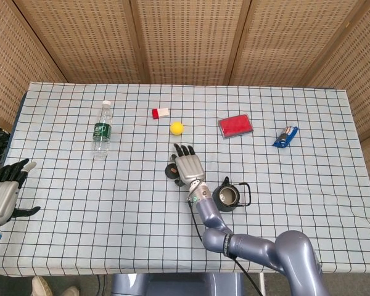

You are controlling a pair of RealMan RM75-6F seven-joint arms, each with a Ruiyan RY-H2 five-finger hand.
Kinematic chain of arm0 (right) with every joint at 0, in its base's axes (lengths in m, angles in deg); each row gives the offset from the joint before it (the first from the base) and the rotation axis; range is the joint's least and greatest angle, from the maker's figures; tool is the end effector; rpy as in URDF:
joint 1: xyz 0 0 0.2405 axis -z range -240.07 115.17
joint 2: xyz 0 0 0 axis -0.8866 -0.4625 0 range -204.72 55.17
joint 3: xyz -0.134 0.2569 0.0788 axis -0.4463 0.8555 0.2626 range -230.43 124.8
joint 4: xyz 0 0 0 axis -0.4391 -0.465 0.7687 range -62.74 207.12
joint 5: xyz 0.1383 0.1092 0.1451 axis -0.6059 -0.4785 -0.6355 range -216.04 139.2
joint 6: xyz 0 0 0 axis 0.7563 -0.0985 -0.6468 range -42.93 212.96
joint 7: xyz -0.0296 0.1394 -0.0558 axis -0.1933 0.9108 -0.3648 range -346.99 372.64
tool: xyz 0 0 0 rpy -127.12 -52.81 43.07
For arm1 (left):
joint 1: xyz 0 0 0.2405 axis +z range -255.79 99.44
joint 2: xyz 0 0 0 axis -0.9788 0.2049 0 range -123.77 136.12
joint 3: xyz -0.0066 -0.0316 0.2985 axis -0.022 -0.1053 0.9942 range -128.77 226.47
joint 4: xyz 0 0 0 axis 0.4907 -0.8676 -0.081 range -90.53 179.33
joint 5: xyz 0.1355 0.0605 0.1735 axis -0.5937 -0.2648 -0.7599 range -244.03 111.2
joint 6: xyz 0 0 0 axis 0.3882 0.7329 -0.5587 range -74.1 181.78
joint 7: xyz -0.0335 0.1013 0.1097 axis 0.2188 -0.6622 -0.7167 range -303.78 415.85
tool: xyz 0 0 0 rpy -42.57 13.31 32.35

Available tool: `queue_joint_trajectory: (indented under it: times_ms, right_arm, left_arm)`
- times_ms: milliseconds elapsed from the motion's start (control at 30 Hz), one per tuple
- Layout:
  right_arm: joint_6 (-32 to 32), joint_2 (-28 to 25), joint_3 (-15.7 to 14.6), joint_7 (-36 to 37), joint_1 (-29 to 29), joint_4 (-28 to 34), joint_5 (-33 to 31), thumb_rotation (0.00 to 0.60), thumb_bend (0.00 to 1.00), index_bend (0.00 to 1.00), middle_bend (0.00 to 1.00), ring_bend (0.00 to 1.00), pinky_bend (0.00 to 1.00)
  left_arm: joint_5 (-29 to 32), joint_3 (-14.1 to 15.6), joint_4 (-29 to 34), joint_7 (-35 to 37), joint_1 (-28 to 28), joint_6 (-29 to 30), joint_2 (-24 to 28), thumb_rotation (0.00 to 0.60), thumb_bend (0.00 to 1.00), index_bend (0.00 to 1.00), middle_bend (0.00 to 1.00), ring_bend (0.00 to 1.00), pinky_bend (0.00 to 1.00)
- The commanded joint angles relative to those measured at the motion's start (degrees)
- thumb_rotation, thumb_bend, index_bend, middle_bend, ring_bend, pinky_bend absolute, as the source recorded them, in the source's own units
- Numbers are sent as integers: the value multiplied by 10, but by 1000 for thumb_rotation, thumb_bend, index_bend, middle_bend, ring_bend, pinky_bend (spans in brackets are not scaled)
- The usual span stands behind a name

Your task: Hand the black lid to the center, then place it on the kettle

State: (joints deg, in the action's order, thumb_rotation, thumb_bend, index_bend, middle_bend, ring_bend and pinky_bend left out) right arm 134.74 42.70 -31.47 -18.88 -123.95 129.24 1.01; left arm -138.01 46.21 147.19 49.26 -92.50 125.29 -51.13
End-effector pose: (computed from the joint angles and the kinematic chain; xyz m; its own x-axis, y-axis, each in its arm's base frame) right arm -0.0613 -0.4298 -0.1775 0.3629 -0.3527 0.8625 -0.9246 -0.2516 0.2861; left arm -0.3372 0.2414 0.1634 0.4020 0.2010 0.8933 0.9065 0.0502 -0.4193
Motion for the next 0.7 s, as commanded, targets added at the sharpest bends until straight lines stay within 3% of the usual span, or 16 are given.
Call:
queue_joint_trajectory:
  times_ms: [33,433,700]
  right_arm:
    - [-4,4,1,-3,-2,-5,-2,600,408,325,42,0,0]
    - [-3,17,5,-5,-2,-22,4,600,432,445,79,0,0]
    - [40,-15,6,-12,15,45,31,600,439,474,88,0,0]
  left_arm:
    - [1,-1,0,1,0,-1,0,600,102,0,0,0,0]
    - [5,-4,-1,2,-2,-11,1,600,102,0,0,0,0]
    - [4,-4,-1,-2,-2,-12,-1,600,102,0,0,0,0]
